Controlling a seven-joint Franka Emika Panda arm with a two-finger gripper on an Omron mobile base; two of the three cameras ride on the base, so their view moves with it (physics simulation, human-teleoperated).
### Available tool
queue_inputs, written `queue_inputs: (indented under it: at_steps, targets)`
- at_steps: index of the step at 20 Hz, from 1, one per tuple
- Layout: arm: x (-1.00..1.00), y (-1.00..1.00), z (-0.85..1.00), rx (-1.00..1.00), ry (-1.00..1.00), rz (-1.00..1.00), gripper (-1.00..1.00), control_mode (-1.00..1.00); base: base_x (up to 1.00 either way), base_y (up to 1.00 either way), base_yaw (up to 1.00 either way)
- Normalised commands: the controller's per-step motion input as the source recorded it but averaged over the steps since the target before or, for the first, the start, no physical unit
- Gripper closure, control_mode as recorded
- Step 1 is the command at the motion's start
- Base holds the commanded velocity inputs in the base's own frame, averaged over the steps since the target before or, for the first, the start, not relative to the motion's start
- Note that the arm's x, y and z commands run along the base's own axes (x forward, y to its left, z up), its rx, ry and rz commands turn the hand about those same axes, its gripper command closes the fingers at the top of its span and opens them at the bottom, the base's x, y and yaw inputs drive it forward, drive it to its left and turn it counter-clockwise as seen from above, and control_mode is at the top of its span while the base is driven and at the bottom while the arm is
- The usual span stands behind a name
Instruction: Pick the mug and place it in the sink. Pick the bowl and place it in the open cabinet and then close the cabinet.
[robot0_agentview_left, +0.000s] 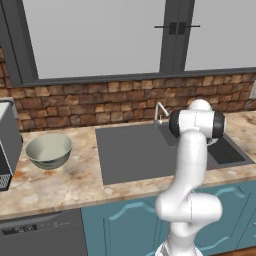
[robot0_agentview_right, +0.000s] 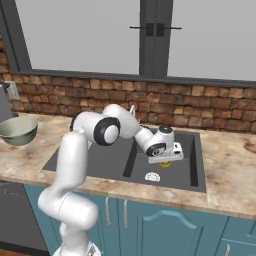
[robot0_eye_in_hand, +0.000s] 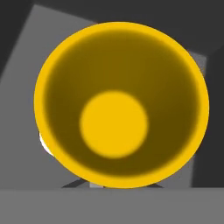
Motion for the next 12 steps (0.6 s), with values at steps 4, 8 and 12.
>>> queue_inputs:
  at_steps: [4,8,12]
  targets:
    - [0.63,-0.21,-0.56,0.00,0.11,0.02,1.00,-1.00,0.00,0.00,0.00]
    - [0.52,-0.10,-0.48,0.00,0.09,0.04,1.00,-1.00,0.00,0.00,0.00]
    - [0.27,0.00,-0.50,0.00,0.06,0.04,1.00,-1.00,0.00,0.00,0.00]
